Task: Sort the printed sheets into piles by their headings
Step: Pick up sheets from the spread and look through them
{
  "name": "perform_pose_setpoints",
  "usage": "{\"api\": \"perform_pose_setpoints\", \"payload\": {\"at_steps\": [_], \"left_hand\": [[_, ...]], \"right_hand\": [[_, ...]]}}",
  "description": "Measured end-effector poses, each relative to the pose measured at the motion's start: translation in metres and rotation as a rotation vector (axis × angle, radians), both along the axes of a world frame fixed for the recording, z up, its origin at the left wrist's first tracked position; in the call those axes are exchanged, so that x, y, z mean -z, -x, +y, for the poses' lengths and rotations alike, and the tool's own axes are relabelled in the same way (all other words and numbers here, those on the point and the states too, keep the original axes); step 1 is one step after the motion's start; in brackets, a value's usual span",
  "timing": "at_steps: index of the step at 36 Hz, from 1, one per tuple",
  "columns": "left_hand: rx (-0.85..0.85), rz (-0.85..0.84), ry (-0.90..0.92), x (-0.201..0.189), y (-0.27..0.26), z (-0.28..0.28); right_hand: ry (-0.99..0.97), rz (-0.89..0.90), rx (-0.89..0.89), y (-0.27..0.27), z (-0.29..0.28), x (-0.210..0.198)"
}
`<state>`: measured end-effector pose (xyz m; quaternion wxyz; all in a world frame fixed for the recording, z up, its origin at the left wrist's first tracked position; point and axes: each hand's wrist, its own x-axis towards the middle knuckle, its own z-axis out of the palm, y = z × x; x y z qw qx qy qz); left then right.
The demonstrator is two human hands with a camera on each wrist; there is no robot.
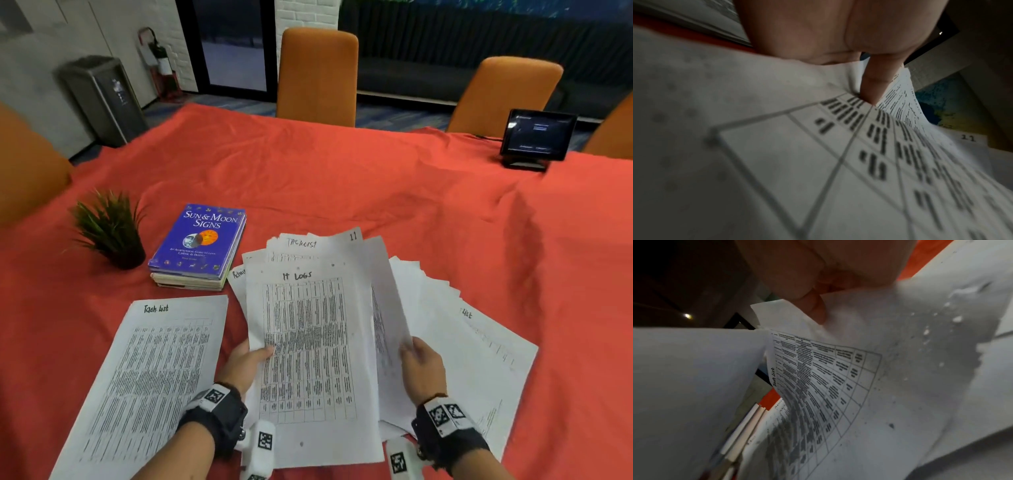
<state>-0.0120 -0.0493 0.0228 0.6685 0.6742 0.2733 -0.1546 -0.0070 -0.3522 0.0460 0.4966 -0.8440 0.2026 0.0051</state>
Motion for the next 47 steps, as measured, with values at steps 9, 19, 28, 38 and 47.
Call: {"api": "perform_pose_setpoints", "payload": {"at_steps": [9, 19, 28, 38, 47], "left_hand": [[-0.038, -0.067, 0.057, -0.007, -0.008, -0.009], [-0.020, -0.231, 0.023, -0.025, -0.007, -0.006], [-0.014, -0.670, -0.212, -0.084, -0.008, -0.018], [-0.122, -0.813, -0.054, -0.123, -0.006, -0.019], [-0.069, -0.783, -0.109, -0.115, 0.000, -0.022]], "right_hand": [[-0.627, 0.148, -0.157, 0.000, 0.017, -0.030], [-0.674, 0.176, -0.171, -0.002, 0.027, -0.040], [-0.365, -0.193, -0.305, -0.022, 0.040, -0.081], [-0.288, -0.401, -0.335, -0.016, 0.052, -0.111], [-0.355, -0.389, -0.286, -0.011, 0.055, -0.109]]}}
